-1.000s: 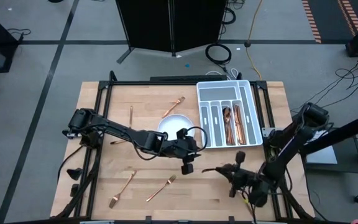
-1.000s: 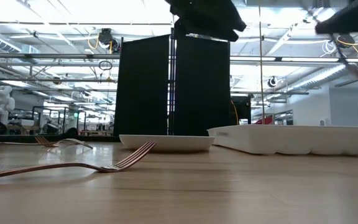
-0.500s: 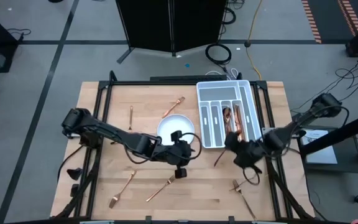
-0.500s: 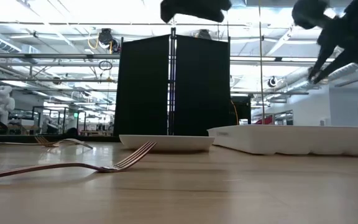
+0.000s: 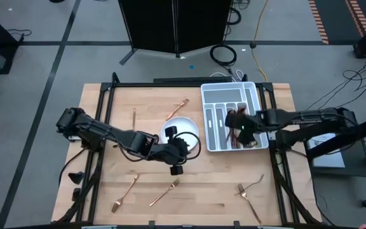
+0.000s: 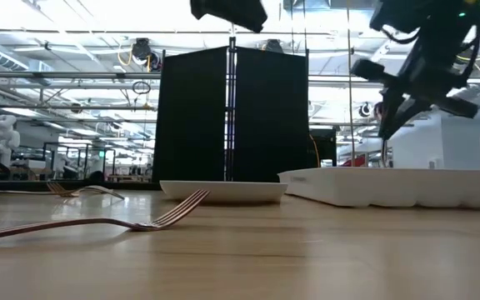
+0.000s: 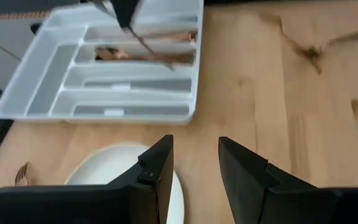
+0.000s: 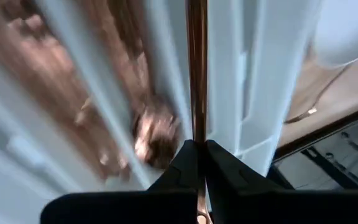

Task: Sort silverware
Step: Put the spoon in the silverware tray

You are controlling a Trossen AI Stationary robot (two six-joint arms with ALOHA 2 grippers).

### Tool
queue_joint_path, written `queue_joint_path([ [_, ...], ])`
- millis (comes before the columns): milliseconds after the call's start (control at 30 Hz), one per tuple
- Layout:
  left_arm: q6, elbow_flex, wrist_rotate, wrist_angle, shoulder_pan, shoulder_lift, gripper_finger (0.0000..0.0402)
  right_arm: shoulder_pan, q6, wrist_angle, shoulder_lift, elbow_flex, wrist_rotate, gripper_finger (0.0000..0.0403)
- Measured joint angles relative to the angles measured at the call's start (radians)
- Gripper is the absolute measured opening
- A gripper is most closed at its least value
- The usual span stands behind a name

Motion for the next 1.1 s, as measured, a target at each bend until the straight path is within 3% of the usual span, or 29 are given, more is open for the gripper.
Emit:
queue_joint_path([
  [233, -0.018, -0.001, -0.004, -0.041, -0.001, 0.0, 0.0123, -0.131, -0.138, -0.191, 0.07, 0.14, 0.057, 0.0],
  [333, 0.003, -0.001, -0.01, -0.038, 0.005, 0.0, 0.0123, -0.145, -0.134, -0.245, 0.118, 0.17, -0.036, 0.0],
  [433, 0.007, -0.001, -0.01, -0.035, 0.018, 0.0, 0.0123, -0.144, -0.16, -0.303, 0.18, 0.167, -0.058, 0.0],
  [833, 0.038, -0.001, -0.011, -0.033, 0.026, 0.0, 0.0123, -0.144, -0.251, -0.241, 0.349, 0.168, -0.13, 0.0],
  [967, 0.04, -0.001, -0.003, -0.042, 0.025, 0.0, 0.0123, -0.144, -0.225, -0.234, 0.394, 0.168, -0.211, 0.0005],
  [1100, 0.055, -0.001, 0.003, -0.051, 0.026, 0.0, 0.0123, -0.144, -0.167, -0.188, 0.432, 0.168, -0.214, 0.0029],
])
